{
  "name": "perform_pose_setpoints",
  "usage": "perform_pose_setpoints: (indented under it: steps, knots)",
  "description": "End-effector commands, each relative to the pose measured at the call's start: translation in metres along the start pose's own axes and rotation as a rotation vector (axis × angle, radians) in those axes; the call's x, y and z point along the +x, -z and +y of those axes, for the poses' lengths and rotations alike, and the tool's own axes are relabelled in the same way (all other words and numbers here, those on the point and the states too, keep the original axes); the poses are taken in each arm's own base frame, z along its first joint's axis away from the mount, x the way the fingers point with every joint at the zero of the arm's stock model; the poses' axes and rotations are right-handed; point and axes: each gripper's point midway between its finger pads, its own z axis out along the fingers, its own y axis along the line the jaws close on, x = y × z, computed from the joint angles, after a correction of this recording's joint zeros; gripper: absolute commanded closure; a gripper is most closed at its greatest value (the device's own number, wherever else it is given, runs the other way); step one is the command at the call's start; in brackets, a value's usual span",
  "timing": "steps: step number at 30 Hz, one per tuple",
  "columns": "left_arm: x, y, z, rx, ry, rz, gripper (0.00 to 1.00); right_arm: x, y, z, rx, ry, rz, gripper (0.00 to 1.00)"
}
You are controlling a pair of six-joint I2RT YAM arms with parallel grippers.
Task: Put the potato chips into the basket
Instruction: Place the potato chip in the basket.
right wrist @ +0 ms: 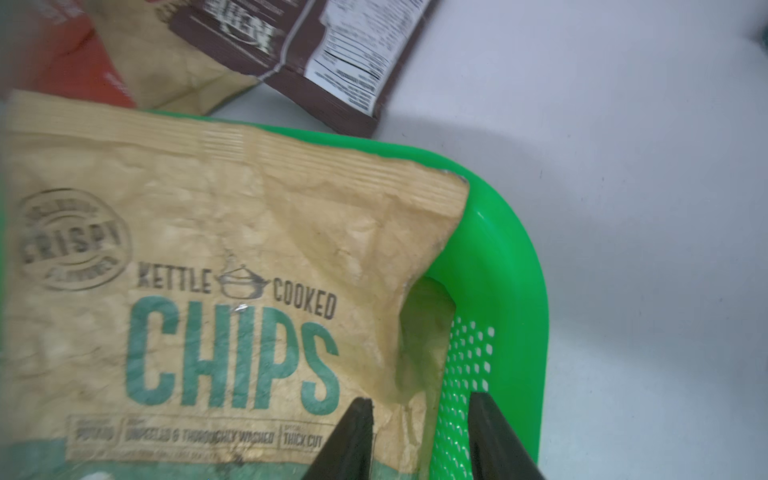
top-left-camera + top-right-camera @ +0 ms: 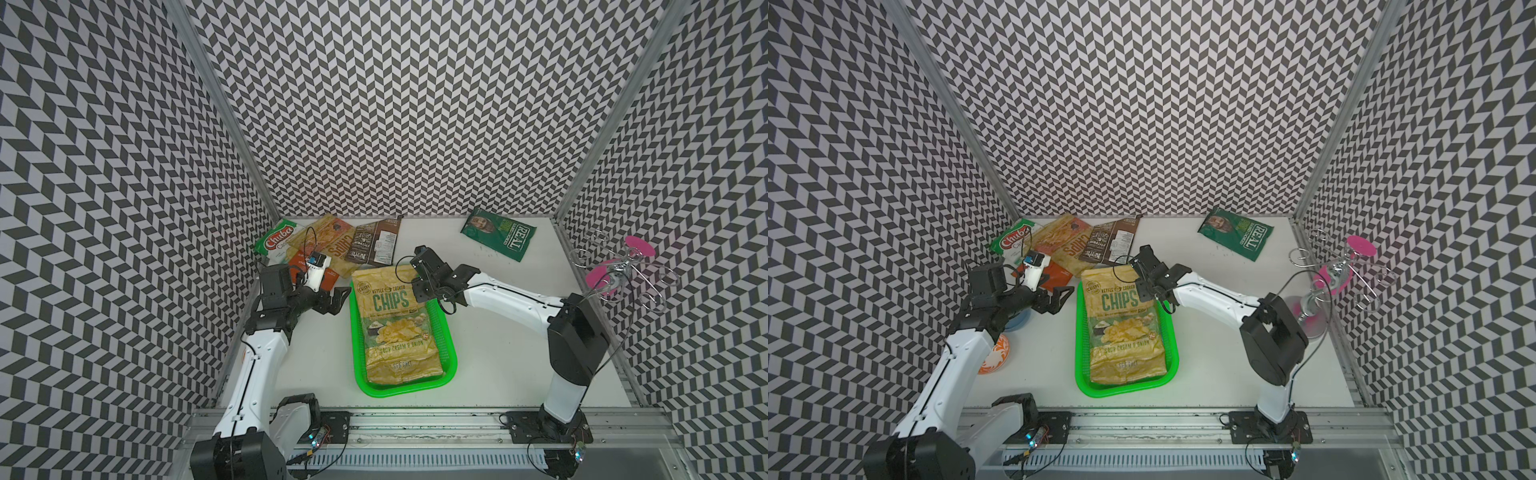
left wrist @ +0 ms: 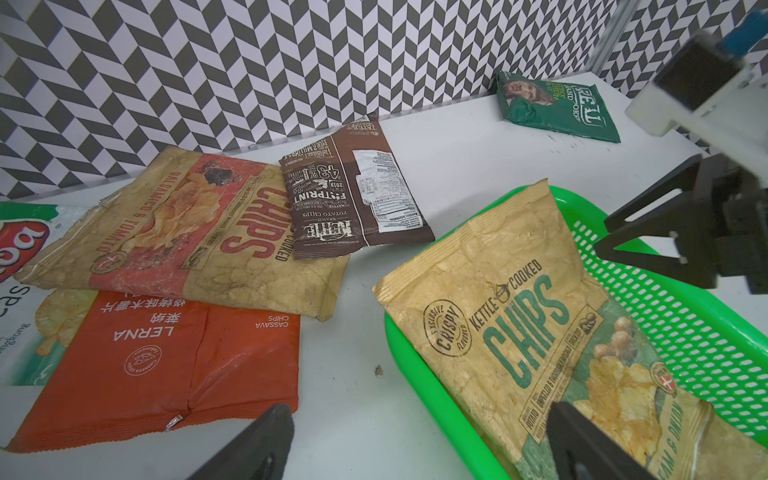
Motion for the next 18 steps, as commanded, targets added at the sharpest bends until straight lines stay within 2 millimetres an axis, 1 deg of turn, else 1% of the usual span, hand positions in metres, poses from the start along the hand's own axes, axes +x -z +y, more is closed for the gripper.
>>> perform_pose_setpoints:
  steps: [1,3,5,8,9,11,13,15,18]
  knots:
    - [-0.005,0.005,0.002,-0.018,-0.035,-0.022,0.01,-0.040,0.045,0.054,-0.278,0.026,-0.131,0.53]
    - [-0.002,0.005,0.004,-0.033,-0.050,-0.010,0.01,-0.041,0.050,0.087,-0.429,0.036,-0.125,0.52]
    - [-0.001,0.005,0.003,-0.027,-0.048,-0.008,0.01,-0.038,0.048,0.114,-0.518,0.041,-0.110,0.52]
    - [-0.002,0.005,-0.003,0.004,-0.040,-0.017,0.01,-0.035,0.035,0.146,-0.603,0.041,-0.086,0.50]
    - [-0.002,0.005,-0.004,0.009,-0.040,-0.020,0.01,-0.036,0.030,0.152,-0.612,0.037,-0.084,0.50]
    - [-0.004,0.006,-0.003,0.003,-0.039,-0.024,0.01,-0.036,0.014,0.161,-0.608,0.039,-0.076,0.50]
    - [-0.003,0.006,-0.001,-0.005,-0.036,-0.023,0.01,-0.036,-0.004,0.163,-0.582,0.037,-0.072,0.50]
    - [-0.003,0.006,-0.001,-0.008,-0.035,-0.022,0.01,-0.033,-0.023,0.160,-0.538,0.038,-0.065,0.50]
    - [-0.002,0.005,-0.001,-0.007,-0.032,-0.020,0.01,-0.025,-0.052,0.150,-0.452,0.043,-0.041,0.49]
